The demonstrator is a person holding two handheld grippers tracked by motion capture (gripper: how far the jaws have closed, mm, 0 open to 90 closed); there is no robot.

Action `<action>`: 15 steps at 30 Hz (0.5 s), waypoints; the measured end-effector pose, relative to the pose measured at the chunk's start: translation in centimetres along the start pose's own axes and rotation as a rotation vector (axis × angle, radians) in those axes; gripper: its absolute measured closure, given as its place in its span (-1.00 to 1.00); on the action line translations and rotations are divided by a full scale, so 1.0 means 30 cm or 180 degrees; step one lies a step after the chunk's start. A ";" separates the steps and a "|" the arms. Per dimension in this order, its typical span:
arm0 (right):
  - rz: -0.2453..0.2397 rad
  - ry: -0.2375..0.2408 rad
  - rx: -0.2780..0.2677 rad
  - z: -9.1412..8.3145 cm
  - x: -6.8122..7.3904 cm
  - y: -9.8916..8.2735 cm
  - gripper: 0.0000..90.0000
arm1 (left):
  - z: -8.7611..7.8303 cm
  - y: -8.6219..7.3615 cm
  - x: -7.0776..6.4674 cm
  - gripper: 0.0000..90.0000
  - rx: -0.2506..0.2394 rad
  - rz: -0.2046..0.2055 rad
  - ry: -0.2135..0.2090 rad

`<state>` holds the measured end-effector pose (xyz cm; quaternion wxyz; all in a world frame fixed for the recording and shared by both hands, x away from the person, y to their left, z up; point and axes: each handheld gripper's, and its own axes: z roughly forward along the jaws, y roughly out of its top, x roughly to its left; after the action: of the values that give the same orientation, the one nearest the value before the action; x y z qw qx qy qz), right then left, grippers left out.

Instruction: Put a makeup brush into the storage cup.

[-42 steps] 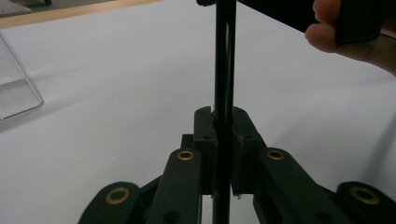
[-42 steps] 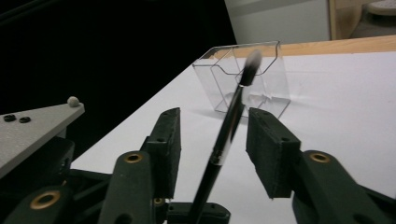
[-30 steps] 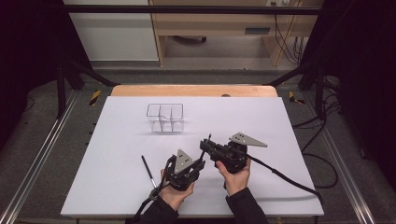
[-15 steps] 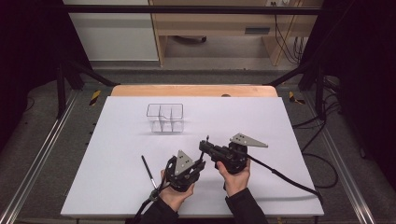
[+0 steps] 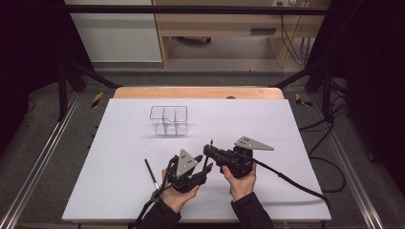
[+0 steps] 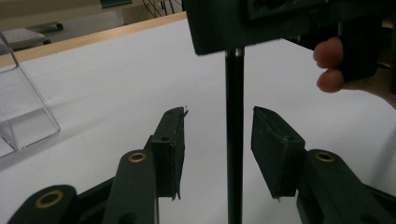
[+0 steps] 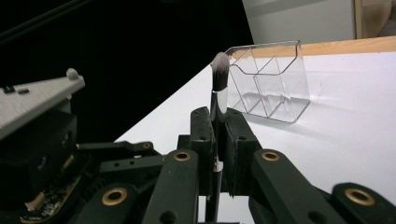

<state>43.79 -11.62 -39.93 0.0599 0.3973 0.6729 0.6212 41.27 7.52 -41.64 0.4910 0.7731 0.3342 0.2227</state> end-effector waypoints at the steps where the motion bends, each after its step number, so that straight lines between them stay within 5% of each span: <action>1: -0.0014 0.0004 -0.0004 -0.001 0.001 0.000 0.87 | 0.001 0.005 -0.002 0.21 0.0002 0.0004 -0.0002; 15: -0.0115 0.0029 0.0030 0.000 0.006 0.000 0.88 | 0.006 0.041 -0.015 0.67 -0.0021 -0.0061 -0.0008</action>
<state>43.66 -11.49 -39.85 0.0663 0.3825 0.6831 0.6186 41.46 6.71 -40.60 0.4961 0.7685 0.3403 0.2182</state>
